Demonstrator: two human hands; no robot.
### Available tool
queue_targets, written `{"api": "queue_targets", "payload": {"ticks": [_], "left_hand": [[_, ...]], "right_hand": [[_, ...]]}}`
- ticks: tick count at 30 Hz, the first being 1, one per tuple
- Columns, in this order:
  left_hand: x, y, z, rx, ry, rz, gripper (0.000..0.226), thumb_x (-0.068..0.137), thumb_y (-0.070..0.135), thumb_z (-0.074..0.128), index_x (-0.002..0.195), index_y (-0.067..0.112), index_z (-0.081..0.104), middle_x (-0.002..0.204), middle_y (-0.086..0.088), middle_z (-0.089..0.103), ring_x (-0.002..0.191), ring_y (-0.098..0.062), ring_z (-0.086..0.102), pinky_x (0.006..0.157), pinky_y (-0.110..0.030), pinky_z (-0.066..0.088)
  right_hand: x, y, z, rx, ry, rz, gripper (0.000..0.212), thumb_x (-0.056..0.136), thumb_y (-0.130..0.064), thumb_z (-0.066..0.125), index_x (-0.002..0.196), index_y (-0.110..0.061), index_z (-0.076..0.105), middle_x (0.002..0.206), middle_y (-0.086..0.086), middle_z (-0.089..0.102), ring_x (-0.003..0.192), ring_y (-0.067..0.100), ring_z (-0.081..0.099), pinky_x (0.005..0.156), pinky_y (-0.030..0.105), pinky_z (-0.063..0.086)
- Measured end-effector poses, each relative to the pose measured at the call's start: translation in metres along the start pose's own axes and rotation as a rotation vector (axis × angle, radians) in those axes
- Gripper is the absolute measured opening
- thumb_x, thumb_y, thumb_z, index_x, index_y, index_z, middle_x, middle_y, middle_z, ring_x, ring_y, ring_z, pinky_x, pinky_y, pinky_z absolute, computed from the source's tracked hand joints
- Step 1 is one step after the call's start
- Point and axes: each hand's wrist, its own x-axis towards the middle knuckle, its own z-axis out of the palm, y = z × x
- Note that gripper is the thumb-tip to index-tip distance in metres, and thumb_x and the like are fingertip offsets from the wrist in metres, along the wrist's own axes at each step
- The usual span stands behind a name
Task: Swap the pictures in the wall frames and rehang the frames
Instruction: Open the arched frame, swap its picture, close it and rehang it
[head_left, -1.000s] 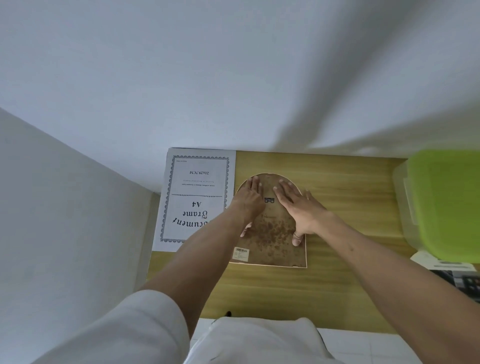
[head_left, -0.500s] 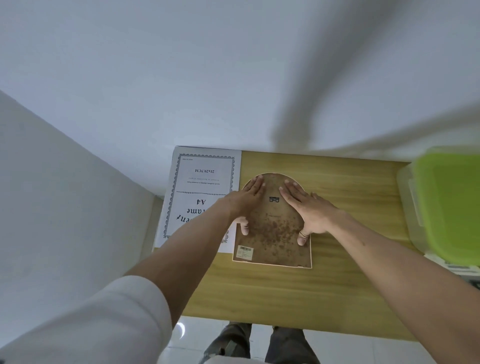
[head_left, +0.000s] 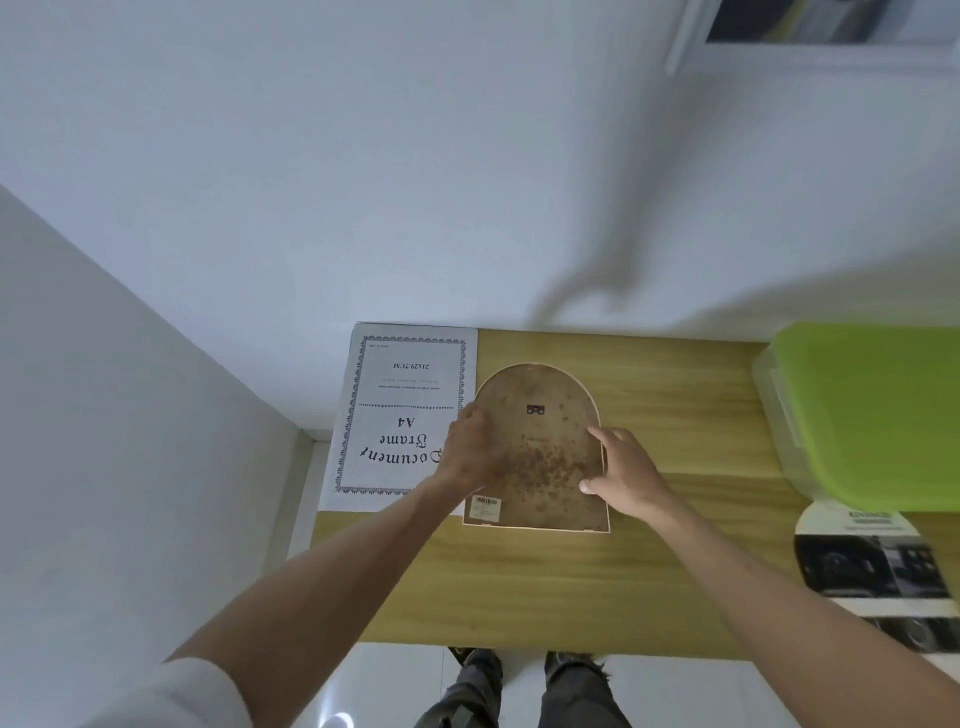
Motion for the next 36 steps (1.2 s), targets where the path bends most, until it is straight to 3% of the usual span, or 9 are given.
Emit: {"api": "queue_targets", "payload": {"ticks": [2,7,12,19,21,24,28,32,36], "left_hand": [[-0.002,0.006,-0.006,-0.249,0.036,-0.159,0.035,0.073,0.003,0.067,0.103,0.019,0.06,0.091,0.0,0.059,0.088,-0.025,0.061,0.073,-0.039,0.055],[0.002,0.011,-0.013,-0.45,0.081,-0.348,0.072,0.077,0.003,0.072,0.143,0.011,0.045,0.132,-0.01,0.058,0.106,-0.022,0.059,0.08,-0.028,0.044],[0.002,0.02,-0.026,-0.559,0.054,-0.391,0.023,0.072,-0.004,0.074,0.091,0.009,0.072,0.088,-0.001,0.066,0.077,-0.018,0.06,0.066,-0.022,0.042],[-0.015,0.05,-0.036,-0.743,0.044,-0.342,0.052,0.072,-0.01,0.075,0.117,0.014,0.065,0.098,-0.009,0.071,0.079,-0.017,0.068,0.063,-0.025,0.052],[-0.016,0.06,-0.035,-0.707,0.046,-0.323,0.061,0.069,-0.009,0.078,0.124,0.016,0.065,0.099,-0.01,0.071,0.088,-0.022,0.07,0.083,-0.037,0.056],[-0.024,0.085,-0.033,-0.724,0.093,-0.304,0.059,0.067,-0.007,0.08,0.12,0.015,0.067,0.094,-0.006,0.072,0.089,-0.022,0.069,0.093,-0.041,0.053],[-0.042,0.133,-0.023,-0.691,0.183,-0.223,0.036,0.066,-0.007,0.079,0.097,0.01,0.075,0.081,0.001,0.075,0.078,-0.013,0.07,0.064,-0.022,0.051],[-0.06,0.184,-0.004,-0.579,0.289,-0.086,0.032,0.064,-0.002,0.076,0.089,0.018,0.079,0.079,0.007,0.076,0.077,-0.011,0.073,0.061,-0.018,0.052],[-0.079,0.237,0.019,-0.409,0.46,0.1,0.017,0.074,0.01,0.07,0.084,0.022,0.076,0.076,0.01,0.074,0.068,-0.009,0.069,0.057,-0.02,0.056]], "right_hand": [[-0.005,-0.006,0.006,0.22,0.051,0.07,0.082,0.08,-0.017,0.077,0.152,-0.016,0.037,0.153,0.005,0.038,0.14,0.022,0.039,0.112,0.029,0.033],[-0.008,-0.015,0.003,0.62,0.223,0.254,0.036,0.081,-0.009,0.07,0.115,-0.019,0.061,0.114,0.001,0.067,0.099,0.022,0.063,0.092,0.04,0.053],[-0.01,-0.008,-0.015,0.778,0.307,0.284,0.026,0.09,-0.007,0.064,0.115,-0.011,0.068,0.11,0.004,0.07,0.091,0.021,0.065,0.074,0.033,0.05],[-0.012,0.0,-0.05,0.923,0.287,0.209,0.024,0.089,-0.005,0.069,0.109,-0.016,0.068,0.103,0.0,0.072,0.093,0.021,0.069,0.084,0.042,0.057],[-0.014,0.004,-0.062,0.913,0.285,0.174,0.017,0.089,-0.005,0.069,0.102,-0.016,0.072,0.101,0.002,0.074,0.091,0.022,0.071,0.084,0.043,0.059],[-0.021,0.014,-0.084,0.885,0.276,0.123,0.017,0.09,-0.007,0.067,0.096,-0.022,0.072,0.107,0.005,0.074,0.094,0.023,0.07,0.087,0.046,0.058],[-0.037,0.032,-0.117,0.661,0.285,0.061,0.057,0.092,-0.026,0.068,0.143,-0.012,0.048,0.136,0.006,0.058,0.119,0.024,0.058,0.097,0.037,0.049],[-0.054,0.026,-0.158,0.534,0.278,-0.125,0.048,0.093,-0.043,0.062,0.134,-0.022,0.053,0.13,-0.003,0.061,0.11,0.016,0.06,0.081,0.029,0.048],[-0.069,-0.007,-0.2,0.523,0.252,-0.27,0.065,0.085,-0.066,0.056,0.137,-0.028,0.048,0.127,-0.008,0.06,0.113,0.016,0.059,0.092,0.034,0.049]]}}
